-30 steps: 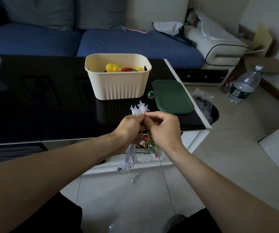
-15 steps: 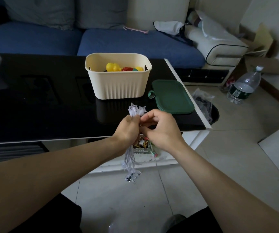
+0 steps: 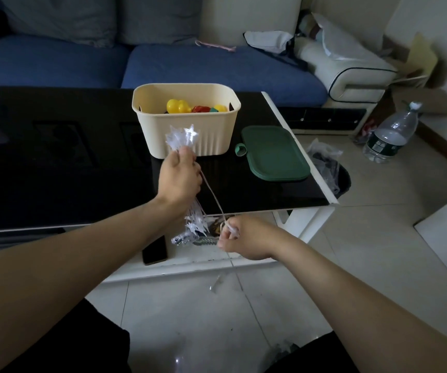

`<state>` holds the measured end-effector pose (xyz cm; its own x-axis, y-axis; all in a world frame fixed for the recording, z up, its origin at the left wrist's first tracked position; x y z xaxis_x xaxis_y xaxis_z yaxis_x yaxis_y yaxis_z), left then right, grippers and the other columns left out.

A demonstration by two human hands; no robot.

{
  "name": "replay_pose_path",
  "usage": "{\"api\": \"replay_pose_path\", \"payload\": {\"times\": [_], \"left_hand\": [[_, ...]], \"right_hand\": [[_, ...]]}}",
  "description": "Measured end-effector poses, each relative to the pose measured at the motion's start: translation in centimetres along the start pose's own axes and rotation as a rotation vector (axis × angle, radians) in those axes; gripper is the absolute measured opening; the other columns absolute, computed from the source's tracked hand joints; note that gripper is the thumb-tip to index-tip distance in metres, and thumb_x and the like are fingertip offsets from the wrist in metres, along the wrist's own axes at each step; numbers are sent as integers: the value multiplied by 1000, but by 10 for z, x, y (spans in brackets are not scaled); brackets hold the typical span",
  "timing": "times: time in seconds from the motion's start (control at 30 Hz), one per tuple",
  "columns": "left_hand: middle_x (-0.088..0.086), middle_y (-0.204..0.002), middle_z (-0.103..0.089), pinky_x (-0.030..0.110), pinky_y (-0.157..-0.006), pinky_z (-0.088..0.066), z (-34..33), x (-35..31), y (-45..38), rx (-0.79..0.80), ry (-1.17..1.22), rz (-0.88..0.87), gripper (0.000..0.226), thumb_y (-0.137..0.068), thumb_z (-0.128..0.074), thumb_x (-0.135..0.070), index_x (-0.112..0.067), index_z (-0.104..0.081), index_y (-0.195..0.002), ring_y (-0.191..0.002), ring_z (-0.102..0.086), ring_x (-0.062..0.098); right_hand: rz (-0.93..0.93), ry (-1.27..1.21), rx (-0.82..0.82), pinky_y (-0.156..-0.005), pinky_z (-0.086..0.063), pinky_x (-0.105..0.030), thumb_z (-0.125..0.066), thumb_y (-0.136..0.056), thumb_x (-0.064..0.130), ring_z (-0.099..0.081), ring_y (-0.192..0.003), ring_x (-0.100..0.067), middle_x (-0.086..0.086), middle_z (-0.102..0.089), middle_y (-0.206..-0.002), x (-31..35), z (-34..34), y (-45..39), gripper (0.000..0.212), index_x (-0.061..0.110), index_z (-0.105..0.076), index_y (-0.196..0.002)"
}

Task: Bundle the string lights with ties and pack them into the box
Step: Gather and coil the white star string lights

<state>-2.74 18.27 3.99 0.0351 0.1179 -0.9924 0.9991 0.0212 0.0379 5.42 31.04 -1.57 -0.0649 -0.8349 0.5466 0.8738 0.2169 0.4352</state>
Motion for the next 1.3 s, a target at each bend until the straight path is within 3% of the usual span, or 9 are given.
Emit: {"api": "replay_pose_path", "payload": {"times": [0.2,0.4,0.5,0.57,0.67,0.83,1.0,1.17,1.3], "left_hand": [[1,-63,-44,29,-49,-41,28,-11,-12,-134,19,-57,36,-108,-29,-26,-16,-41,-76,-51,-44,13],[4,-62,-53,30,-46,-48,28,-12,-12,-65,66,-30,32,-109,-27,-26,-12,-41,-83,-49,-54,19],[2,-58,-50,29,-44,-45,26,-8,-12,-28,43,-8,31,-108,-28,-27,-13,-41,-84,-45,-51,18],[2,-59,-41,30,-43,-39,27,-6,-14,-28,23,2,33,-108,-28,-28,-15,-39,-80,-45,-41,17],[-1,-58,-33,29,-44,-28,32,-3,-18,-53,39,24,31,-107,-29,-28,-16,-38,-80,-46,-30,13],[-3,-57,-32,21,-38,-22,43,4,-24,-113,29,71,29,-107,-28,-30,-15,-41,-85,-42,-26,9],[-5,-54,-32,20,-37,-24,48,3,-27,-145,27,71,28,-106,-27,-29,-15,-42,-87,-41,-26,8],[-5,-53,-33,21,-37,-24,46,1,-26,-150,73,58,28,-106,-27,-27,-15,-42,-86,-40,-27,7],[-5,-53,-33,20,-37,-24,48,0,-27,-156,87,54,29,-106,-28,-26,-16,-43,-83,-38,-27,7]], "right_hand": [[-8,-378,79,-86,-57,-37,-62,-97,16,-75,-79,-17,-3,-76,-79,-7,-11,-9,5,12,-63,-100],[-8,-269,100,-75,-56,-30,-70,-92,35,-63,-80,-12,6,-64,-91,-4,-25,-17,37,23,-61,-126],[31,-158,221,-81,-55,-32,-67,-94,42,-62,-94,-12,4,-69,-104,3,-40,-19,24,25,-72,-109],[33,-118,283,-81,-55,-32,-61,-98,41,-63,-91,-11,3,-71,-98,7,-47,-18,20,24,-72,-93],[-10,-176,336,-81,-52,-30,-59,-100,34,-71,-86,-8,2,-77,-88,7,-47,-17,19,22,-65,-88],[-58,-61,177,-90,-52,-32,-61,-99,31,-68,-81,-8,6,-74,-76,-13,-14,-20,14,21,-69,-93],[-172,-134,11,-71,-50,-24,-62,-99,29,-65,-80,-12,1,-72,-82,-49,26,-20,21,18,-75,-87],[-289,-341,-10,-85,-58,-39,-63,-98,37,-67,-102,-15,-2,-71,-109,-81,38,-17,23,18,-72,-92],[-299,-407,25,-77,-54,-36,-55,-102,38,-75,-94,-28,-10,-71,-107,-86,38,-8,29,13,-63,-89]]}}
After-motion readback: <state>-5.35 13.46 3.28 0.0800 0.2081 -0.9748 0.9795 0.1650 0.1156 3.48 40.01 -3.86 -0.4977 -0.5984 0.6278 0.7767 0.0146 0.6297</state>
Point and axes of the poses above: each hand's wrist, its own y-axis away from the middle knuckle, its own z-axis out of the back of the hand, x = y × z, the point moved 8 cm from there along -y, towards the middle knuckle
